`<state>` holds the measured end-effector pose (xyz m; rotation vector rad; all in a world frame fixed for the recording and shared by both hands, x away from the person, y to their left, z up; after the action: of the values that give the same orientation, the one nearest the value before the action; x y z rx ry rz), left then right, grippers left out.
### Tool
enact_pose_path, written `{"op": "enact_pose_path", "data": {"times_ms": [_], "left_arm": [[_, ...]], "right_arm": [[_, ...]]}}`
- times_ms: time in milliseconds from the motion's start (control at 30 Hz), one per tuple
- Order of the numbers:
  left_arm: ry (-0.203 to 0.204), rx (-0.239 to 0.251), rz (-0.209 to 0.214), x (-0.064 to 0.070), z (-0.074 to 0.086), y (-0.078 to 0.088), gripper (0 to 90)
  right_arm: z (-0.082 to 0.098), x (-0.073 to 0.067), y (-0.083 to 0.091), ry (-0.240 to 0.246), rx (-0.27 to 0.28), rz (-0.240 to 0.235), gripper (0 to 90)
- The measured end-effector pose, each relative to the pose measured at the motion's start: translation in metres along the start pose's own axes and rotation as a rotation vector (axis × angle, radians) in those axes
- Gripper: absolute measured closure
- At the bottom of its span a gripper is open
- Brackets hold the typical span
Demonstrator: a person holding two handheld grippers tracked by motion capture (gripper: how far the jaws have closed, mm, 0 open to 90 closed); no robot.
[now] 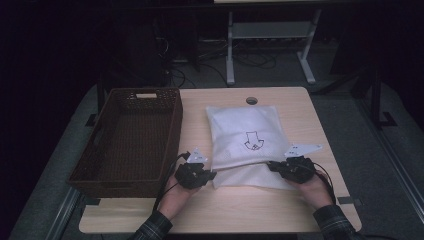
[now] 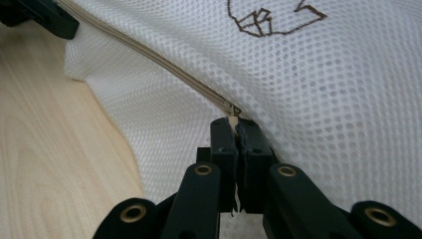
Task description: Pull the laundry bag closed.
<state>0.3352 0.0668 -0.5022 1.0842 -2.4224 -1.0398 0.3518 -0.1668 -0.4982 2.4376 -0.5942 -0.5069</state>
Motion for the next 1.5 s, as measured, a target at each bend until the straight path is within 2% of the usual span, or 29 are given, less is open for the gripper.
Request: {"op": "enact_pose_path", "data": {"times_ms": [267, 633, 900, 1033, 1133, 1500], "left_arm": [[-0.002, -0.003, -0.005, 0.000, 0.000, -0.001, 84.6], [0.005, -0.003, -0.020, -0.004, -0.003, -0.001, 84.6], [0.005, -0.001, -0.012, -0.003, -0.007, -0.003, 84.6], [0.007, 0.001, -0.016, -0.004, -0.007, -0.002, 84.6], [0.016, 0.000, -0.020, -0.007, -0.007, -0.002, 84.7], [0.005, -0.001, -0.021, -0.003, -0.006, -0.002, 84.4]], "right_arm": [[0.004, 0.006, 0.005, -0.002, -0.009, 0.022, 86.4], [0.021, 0.022, 0.029, -0.065, 0.025, 0.048, 86.3], [0.031, 0.030, 0.044, -0.090, 0.040, 0.055, 86.2], [0.037, 0.035, 0.051, -0.092, 0.034, 0.078, 86.2], [0.044, 0.041, 0.061, -0.112, 0.047, 0.088, 86.2], [0.052, 0.051, 0.062, -0.134, 0.034, 0.091, 86.0]]}}
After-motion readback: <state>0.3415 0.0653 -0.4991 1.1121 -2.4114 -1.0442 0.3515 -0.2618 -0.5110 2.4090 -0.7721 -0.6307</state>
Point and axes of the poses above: each handheld gripper's, and its own axes: y roughly backward along the jaws, z roughly out of its underside, x roughly to its right, the point moved 9 cm from there along -y, roughly forward along the jaws, and after that the axes turned 13 degrees about -z, right-handed, at the moved point
